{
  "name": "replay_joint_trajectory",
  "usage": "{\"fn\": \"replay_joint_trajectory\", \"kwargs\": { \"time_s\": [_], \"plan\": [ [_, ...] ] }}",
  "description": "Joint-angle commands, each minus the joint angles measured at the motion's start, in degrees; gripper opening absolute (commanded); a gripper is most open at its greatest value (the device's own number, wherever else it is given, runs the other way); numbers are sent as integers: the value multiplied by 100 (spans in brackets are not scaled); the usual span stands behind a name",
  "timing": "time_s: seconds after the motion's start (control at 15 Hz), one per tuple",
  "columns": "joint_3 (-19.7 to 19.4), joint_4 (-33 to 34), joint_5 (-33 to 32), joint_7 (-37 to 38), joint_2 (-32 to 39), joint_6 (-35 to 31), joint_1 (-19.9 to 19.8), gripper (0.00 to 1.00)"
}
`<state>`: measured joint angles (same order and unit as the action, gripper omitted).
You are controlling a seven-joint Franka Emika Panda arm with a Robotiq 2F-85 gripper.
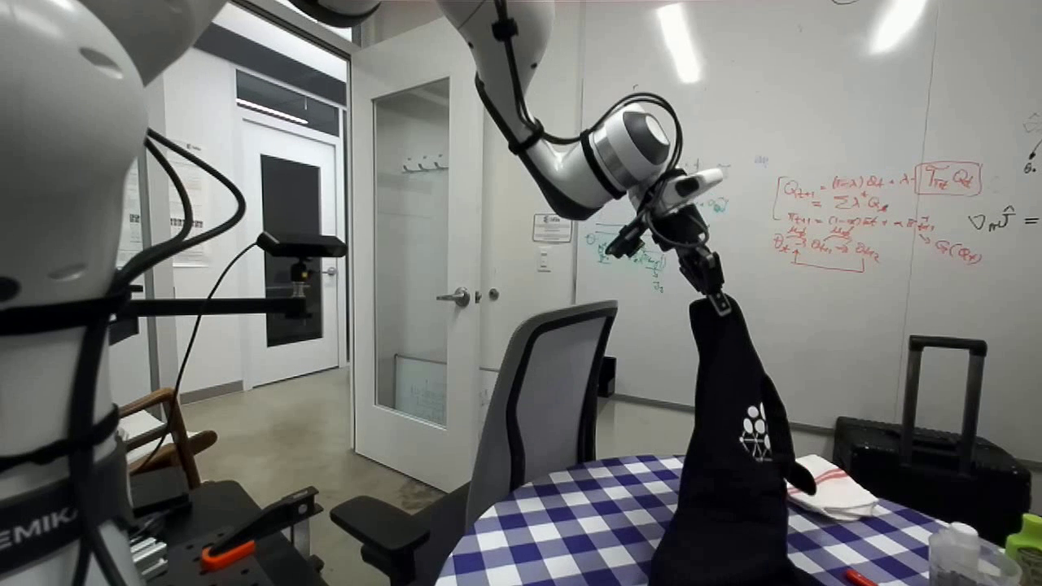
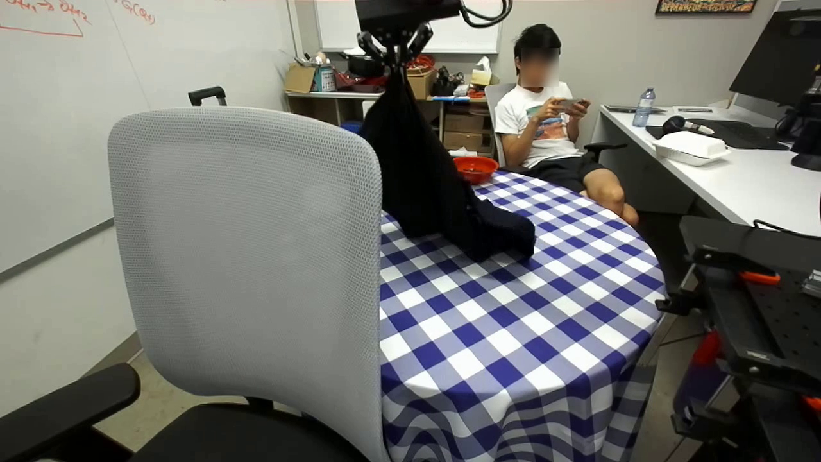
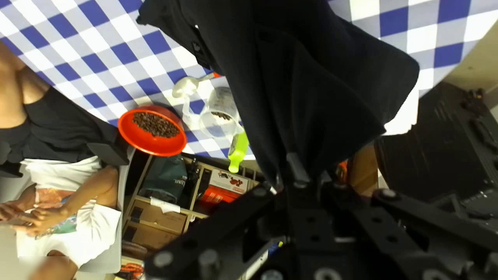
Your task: Put the black shirt on the chair
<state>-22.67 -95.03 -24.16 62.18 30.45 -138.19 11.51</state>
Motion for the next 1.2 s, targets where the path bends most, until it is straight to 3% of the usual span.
{"fn": "replay_joint_trajectory", "kwargs": {
  "time_s": [0.0,0.53,0.87,1.13],
  "plan": [
    [115,538,-580,620,-290,668,304,1],
    [799,2144,-1394,898,-7,1539,409,1],
    [1090,3174,-2190,1471,219,2749,892,1],
    [1562,3997,-2670,1248,520,3688,1363,1]
  ]
}}
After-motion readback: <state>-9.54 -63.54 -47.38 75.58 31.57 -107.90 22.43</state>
